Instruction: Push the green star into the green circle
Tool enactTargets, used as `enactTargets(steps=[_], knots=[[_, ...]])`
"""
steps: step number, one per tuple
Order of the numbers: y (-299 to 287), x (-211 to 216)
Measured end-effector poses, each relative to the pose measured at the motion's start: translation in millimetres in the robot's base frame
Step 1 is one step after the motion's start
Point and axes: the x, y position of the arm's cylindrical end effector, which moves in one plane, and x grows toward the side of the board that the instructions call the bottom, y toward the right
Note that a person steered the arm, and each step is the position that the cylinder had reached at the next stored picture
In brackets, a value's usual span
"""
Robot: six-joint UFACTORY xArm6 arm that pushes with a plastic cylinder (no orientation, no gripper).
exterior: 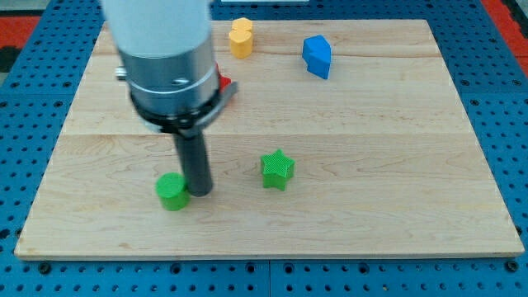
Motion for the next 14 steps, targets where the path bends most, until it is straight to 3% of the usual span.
enactTargets(steps=[2,3,6,8,9,10,12,14], knots=[[-96,14],[-117,18],[-7,20],[177,20],[206,6],[173,-26],[123,-29],[30,-20]])
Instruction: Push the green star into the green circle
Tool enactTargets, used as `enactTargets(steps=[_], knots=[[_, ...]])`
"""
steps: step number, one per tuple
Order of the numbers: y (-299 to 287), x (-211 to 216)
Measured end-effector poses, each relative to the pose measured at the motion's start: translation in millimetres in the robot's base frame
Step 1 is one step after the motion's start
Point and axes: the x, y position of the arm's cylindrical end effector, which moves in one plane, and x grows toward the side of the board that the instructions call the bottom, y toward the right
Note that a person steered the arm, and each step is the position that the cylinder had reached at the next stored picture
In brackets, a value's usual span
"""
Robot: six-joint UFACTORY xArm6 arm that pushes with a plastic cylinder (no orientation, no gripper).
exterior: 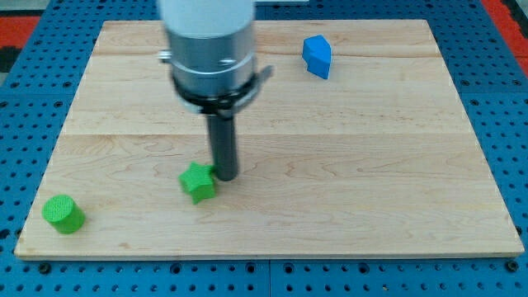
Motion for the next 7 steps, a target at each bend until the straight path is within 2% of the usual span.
enactTargets(steps=[2,4,5,6,7], knots=[[-13,22],[-86,54],[-101,65],[-114,74],[-98,74]])
